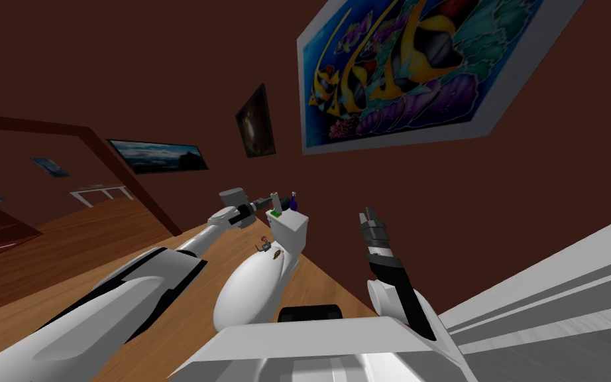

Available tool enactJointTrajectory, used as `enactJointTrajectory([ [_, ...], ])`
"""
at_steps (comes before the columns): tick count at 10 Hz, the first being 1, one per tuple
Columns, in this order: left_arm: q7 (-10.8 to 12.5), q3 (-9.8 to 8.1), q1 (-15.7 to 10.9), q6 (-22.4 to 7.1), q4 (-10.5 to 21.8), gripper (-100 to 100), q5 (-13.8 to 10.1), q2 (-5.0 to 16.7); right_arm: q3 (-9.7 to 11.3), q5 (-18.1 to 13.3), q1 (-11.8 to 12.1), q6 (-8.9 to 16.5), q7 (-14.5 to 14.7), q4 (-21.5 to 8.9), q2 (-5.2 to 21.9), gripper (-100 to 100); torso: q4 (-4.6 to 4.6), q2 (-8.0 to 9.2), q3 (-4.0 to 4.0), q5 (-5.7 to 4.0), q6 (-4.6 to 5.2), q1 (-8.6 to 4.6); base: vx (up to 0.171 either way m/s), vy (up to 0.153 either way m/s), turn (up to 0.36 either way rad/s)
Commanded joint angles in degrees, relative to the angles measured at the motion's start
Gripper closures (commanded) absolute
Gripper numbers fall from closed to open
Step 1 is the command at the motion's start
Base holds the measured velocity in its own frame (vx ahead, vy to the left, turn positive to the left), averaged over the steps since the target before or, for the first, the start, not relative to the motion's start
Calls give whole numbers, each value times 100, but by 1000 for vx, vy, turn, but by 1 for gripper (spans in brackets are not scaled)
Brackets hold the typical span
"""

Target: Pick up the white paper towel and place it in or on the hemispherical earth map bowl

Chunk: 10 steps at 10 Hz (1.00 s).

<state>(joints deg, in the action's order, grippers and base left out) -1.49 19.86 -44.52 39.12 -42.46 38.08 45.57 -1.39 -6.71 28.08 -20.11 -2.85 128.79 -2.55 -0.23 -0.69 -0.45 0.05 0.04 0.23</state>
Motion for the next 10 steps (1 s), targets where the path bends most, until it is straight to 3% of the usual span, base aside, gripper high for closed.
enactJointTrajectory([
  [1,184,-53,-107,55,-13,100,30,153,0,0,0,0,0,0,0,0,0,0,0,0,0,0,6,40,23],
  [3,483,-52,-314,112,-30,100,71,375,0,0,0,0,0,0,0,0,-4,-8,-5,3,1,10,24,46,7],
  [5,483,-52,-314,112,-30,100,71,375,0,0,1,0,0,0,0,0,-8,-17,-12,2,2,3,30,24,1],
  [6,670,-13,-446,150,-42,100,87,508,0,0,0,0,0,0,0,0,-12,-16,-14,2,5,-4,39,23,-17],
  [10,1002,165,-686,225,-72,100,89,736,0,0,1,0,0,0,0,0,-13,-40,-25,-3,9,-5,79,35,-26],
])
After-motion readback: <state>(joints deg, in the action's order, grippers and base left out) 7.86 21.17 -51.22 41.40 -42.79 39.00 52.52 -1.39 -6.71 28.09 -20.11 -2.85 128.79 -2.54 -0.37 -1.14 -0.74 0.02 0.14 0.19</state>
